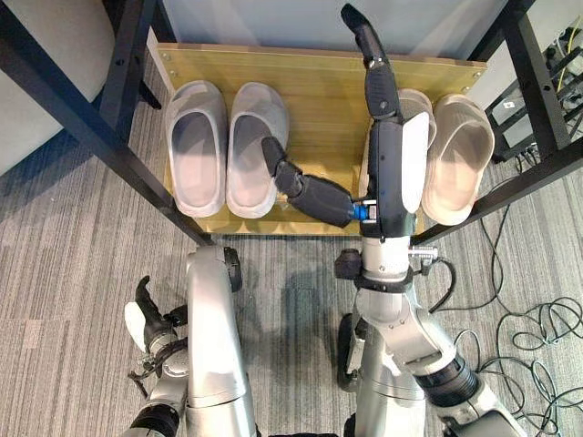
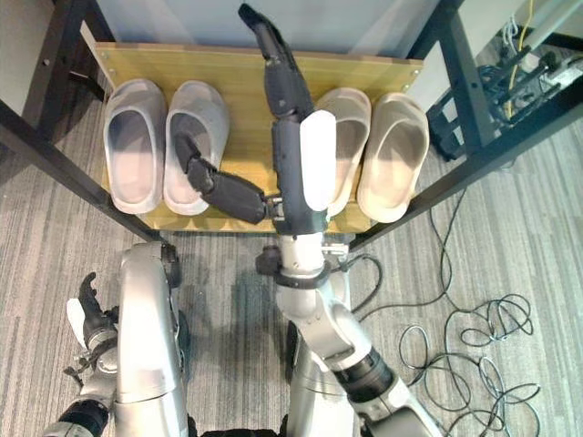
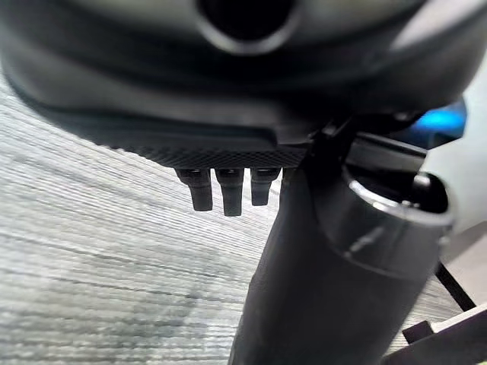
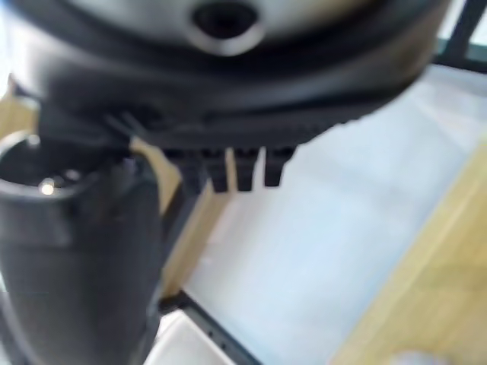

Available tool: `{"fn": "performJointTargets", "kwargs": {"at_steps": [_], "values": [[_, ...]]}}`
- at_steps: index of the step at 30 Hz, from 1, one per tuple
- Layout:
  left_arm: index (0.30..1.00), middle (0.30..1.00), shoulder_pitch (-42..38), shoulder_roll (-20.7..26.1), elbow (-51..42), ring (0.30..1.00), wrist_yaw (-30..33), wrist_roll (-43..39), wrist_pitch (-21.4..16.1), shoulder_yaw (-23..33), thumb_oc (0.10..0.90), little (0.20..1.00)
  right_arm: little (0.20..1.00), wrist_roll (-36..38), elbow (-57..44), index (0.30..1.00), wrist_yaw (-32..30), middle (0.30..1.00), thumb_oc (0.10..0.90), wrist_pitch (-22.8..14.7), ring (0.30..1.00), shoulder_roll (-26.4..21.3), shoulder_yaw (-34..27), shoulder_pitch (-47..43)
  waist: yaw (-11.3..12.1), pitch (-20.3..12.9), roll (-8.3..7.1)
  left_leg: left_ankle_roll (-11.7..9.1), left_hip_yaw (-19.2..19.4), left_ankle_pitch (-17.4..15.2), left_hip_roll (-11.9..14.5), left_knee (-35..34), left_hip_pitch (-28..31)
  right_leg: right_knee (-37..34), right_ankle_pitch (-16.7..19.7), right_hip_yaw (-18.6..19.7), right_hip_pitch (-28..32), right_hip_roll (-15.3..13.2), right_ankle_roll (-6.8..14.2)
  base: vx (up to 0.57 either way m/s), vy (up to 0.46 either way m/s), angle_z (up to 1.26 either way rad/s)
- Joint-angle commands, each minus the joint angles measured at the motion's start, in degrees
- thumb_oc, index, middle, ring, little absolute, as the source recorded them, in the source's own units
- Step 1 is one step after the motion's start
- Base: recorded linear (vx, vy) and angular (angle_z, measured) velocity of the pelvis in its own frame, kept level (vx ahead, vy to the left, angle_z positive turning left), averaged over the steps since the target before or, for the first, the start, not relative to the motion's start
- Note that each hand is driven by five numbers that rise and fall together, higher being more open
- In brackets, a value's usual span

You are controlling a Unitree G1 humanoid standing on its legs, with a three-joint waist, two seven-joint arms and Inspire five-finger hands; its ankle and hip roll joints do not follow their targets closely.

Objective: Arrange the slippers neatly on the shoe rack.

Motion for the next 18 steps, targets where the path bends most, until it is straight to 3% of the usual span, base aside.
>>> {"fn": "performJointTargets", "kwargs": {"at_steps": [1,4,6,11,13,17,18], "values": [[0.9,0.9,0.3,-0.1,-4.2,0.9,3.8,2.9,-4.2,-1.6,0.8,0.9,0.9,-1.3,-11.7,0.9,-0.7,0.9,0.8,-4.8,0.9,-2.4,-2.4,1.2,2.8,-2.6,-0.29,6.2,-5.1,1.4,-4.2,-5.7,-0.3,-7.5,6.3,6.4,-1.3,-1.2,-4.8,0.0,0.0,0.0],[0.9,0.9,-1.3,0.3,-4.6,0.9,3.5,3.6,-4.4,-1.0,0.8,0.9,0.9,3.6,-11.6,0.9,1.2,0.9,0.8,-7.1,0.9,-3.8,-4.3,5.9,2.5,-2.6,-1.3,5.9,-4.2,2.4,-3.7,-9.0,-0.3,-10.6,7.2,6.0,-1.3,-1.5,-4.8,-0.03,0.001,-0.02],[0.9,0.9,-4.0,0.6,-4.0,0.9,2.9,3.5,-4.9,0.5,0.8,0.9,0.9,7.3,-11.2,0.9,1.8,0.9,0.8,-9.6,0.9,-5.0,-5.6,8.9,2.0,-2.7,-1.68,5.4,-3.4,4.0,-3.1,-14.8,-0.3,-16.3,8.8,5.0,-1.3,-1.6,-4.7,-0.11,0.0,-0.07],[0.9,0.9,-2.9,2.1,-4.9,0.9,3.0,5.3,-5.9,2.3,0.8,0.9,0.9,8.9,-11.7,0.9,2.1,0.9,0.8,-11.7,0.9,-6.3,-8.3,15.9,0.9,-8.4,-1.23,5.4,-2.5,7.7,-2.0,-24.2,-0.2,-24.9,11.2,2.8,-0.1,-2.2,-4.7,-0.01,0.008,0.0],[0.9,0.9,-1.8,2.8,-4.8,0.9,4.8,8.1,-6.2,2.8,0.8,0.9,0.9,9.5,-8.5,0.9,2.2,0.9,0.8,-11.7,0.9,-7.4,-9.4,19.8,0.1,-11.3,-0.8,5.6,-0.6,10.7,-0.1,-32.8,3.9,-33.6,13.6,0.5,4.1,-3.6,-4.4,-0.01,0.062,0.09],[0.9,0.9,-0.8,1.9,-2.2,0.9,5.8,7.7,-6.3,3.7,0.8,0.9,0.9,12.4,-4.3,0.9,3.3,0.9,0.8,-12.0,0.9,-7.1,-9.6,23.6,-0.8,-13.5,-0.74,5.6,0.8,13.9,1.5,-42.0,9.9,-42.7,16.3,-1.6,9.9,-5.2,-3.6,-0.01,0.046,0.09],[0.9,0.9,0.2,1.5,0.3,0.9,5.2,8.6,-5.7,3.3,0.8,0.9,0.9,16.4,-1.5,0.9,5.5,0.9,0.8,-12.8,0.9,-6.3,-9.6,27.1,-1.2,-14.8,-0.91,5.2,1.9,15.6,2.5,-48.5,14.7,-49.4,17.8,-2.8,14.8,-6.3,-2.8,0.01,0.054,0.07]]}}
